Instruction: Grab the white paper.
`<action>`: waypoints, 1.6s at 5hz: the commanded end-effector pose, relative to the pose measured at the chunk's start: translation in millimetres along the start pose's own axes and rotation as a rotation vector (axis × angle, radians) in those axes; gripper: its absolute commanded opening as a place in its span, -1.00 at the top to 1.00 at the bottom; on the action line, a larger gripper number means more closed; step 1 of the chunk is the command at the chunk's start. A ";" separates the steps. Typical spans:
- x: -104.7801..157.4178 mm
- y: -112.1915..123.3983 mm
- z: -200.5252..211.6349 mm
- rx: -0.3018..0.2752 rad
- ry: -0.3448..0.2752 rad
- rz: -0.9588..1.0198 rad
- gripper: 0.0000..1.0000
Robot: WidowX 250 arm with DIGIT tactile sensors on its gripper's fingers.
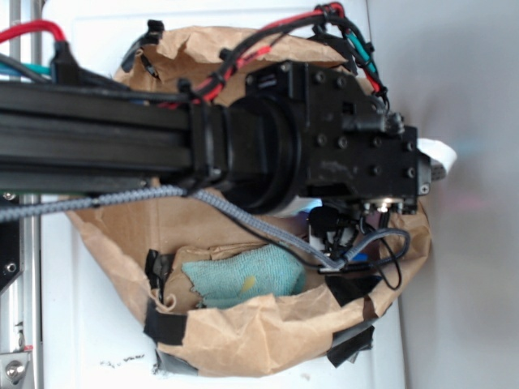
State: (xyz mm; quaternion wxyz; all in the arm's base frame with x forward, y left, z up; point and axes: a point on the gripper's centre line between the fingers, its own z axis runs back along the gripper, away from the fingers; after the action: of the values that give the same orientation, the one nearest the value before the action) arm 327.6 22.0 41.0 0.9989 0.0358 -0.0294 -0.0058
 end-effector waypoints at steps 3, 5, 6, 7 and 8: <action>0.9 1.1 32.5 -0.024 -0.042 -0.036 1.00; -13.1 26.4 99.1 -0.098 -0.131 0.017 1.00; -29.6 43.3 133.1 -0.137 -0.097 0.003 1.00; -46.6 55.2 153.7 -0.115 -0.035 -0.007 1.00; -62.3 60.8 168.7 -0.101 0.049 -0.050 1.00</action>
State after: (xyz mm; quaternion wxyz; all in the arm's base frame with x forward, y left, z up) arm 252.4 60.8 188.1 0.9981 -0.0257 0.0371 -0.0409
